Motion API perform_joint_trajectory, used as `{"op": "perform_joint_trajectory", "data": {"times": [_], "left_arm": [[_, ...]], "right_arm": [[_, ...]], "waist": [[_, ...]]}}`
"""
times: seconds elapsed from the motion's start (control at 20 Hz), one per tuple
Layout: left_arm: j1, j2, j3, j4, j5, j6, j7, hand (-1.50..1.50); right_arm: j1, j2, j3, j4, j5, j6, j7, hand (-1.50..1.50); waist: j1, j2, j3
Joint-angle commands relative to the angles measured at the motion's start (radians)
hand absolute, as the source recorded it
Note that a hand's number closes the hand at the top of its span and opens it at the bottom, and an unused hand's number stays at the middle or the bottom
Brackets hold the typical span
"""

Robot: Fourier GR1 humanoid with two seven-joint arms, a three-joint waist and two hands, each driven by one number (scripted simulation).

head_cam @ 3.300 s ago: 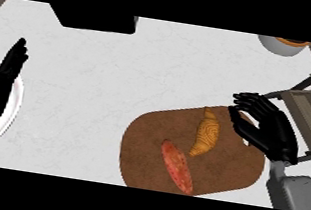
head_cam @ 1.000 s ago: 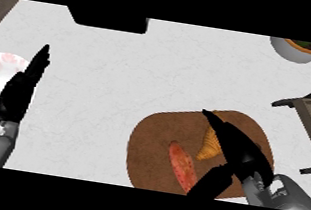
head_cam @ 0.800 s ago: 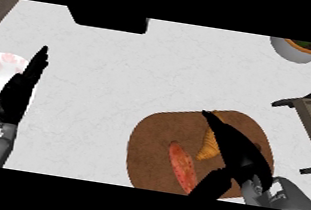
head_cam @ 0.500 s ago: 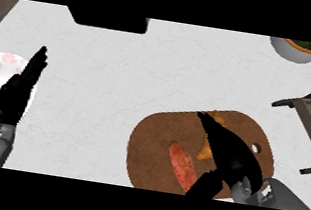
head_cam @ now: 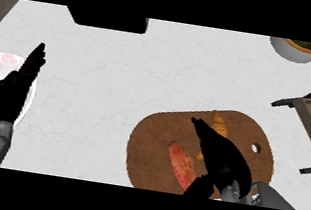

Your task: Pick the sweet potato from the cutting board and place it in the tiered basket

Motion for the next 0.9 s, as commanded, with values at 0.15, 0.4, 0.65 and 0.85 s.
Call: {"op": "perform_joint_trajectory", "data": {"times": [0.15,0.4,0.65,0.85], "left_arm": [[0.016,-0.010,0.004,0.003,-0.019,-0.004,-0.027,0.00],[-0.048,-0.023,0.021,0.060,-0.018,-0.012,-0.009,0.00],[-0.027,-0.033,0.026,0.038,-0.033,-0.010,-0.019,0.00],[0.003,-0.007,0.050,0.036,-0.021,-0.042,-0.039,0.00]], "right_arm": [[0.032,0.100,0.031,-0.004,0.072,-0.006,0.226,-1.50],[0.040,0.125,0.004,0.150,0.089,0.024,0.101,-1.50],[0.029,0.147,-0.054,0.151,0.076,0.081,0.100,-1.50],[0.032,0.222,-0.037,0.211,0.104,0.066,0.100,-1.50]], "waist": [[-0.001,-0.001,0.000],[-0.001,0.004,0.000],[0.001,0.003,0.000],[0.004,0.003,0.000]]}}
